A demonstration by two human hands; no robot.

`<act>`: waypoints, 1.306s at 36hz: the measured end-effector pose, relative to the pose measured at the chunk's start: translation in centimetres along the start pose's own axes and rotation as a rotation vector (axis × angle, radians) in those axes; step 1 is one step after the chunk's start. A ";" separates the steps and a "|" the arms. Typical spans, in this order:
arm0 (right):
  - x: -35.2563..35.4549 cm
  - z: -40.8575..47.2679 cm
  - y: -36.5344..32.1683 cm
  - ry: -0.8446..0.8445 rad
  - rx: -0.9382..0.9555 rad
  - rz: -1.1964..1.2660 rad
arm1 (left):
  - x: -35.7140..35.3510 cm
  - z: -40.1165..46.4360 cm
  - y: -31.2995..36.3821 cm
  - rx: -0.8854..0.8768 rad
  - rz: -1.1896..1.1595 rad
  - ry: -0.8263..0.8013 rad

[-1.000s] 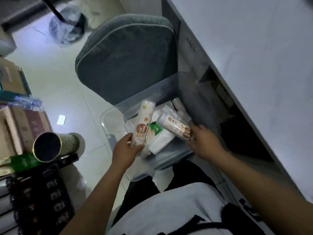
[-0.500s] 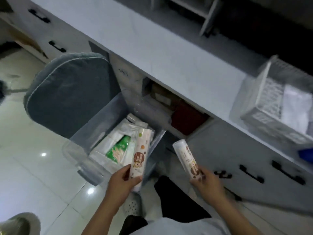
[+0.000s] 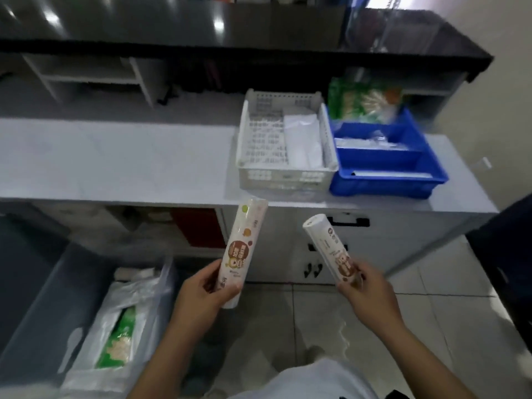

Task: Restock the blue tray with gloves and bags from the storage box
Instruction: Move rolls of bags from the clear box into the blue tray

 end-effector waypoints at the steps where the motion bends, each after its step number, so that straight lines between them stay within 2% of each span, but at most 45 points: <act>1: 1.6 0.5 0.7 0.021 0.002 0.007 | -1.4 0.4 1.1 -0.016 0.011 -0.003; 9: 12.3 5.8 8.1 0.127 -0.014 0.024 | -12.9 3.5 8.3 -0.126 0.034 -0.025; 16: 18.6 10.8 9.3 0.207 0.002 0.062 | -20.1 4.9 13.4 -0.195 0.126 -0.098; 20: 20.4 12.7 10.3 0.300 -0.010 0.146 | -22.8 8.6 18.5 -0.303 0.443 -0.159; 25: 20.3 12.7 12.7 0.390 -0.143 0.290 | -28.9 14.6 24.5 -0.534 0.964 -0.234; 31: 19.6 11.5 14.8 0.450 -0.335 0.355 | -37.7 19.9 25.9 -0.688 1.347 -0.440; 36: 19.3 11.0 15.4 0.512 -0.459 0.391 | -40.5 21.9 24.3 -0.662 1.287 -0.527; 42: 17.3 11.1 15.8 0.547 -0.545 0.419 | -39.5 22.9 22.7 -0.744 1.159 -0.415; 47: 16.9 11.7 14.7 0.528 -0.547 0.396 | -39.6 22.9 21.1 -0.742 1.116 -0.437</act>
Point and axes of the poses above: each hand's wrist, its own z-axis towards the middle knuckle, its own x-axis out of the back of the hand, y = z × x, the point moved 7 cm from there along z, towards the middle knuckle, and after that the axes turned 4 degrees about y, right-handed, at the moved point
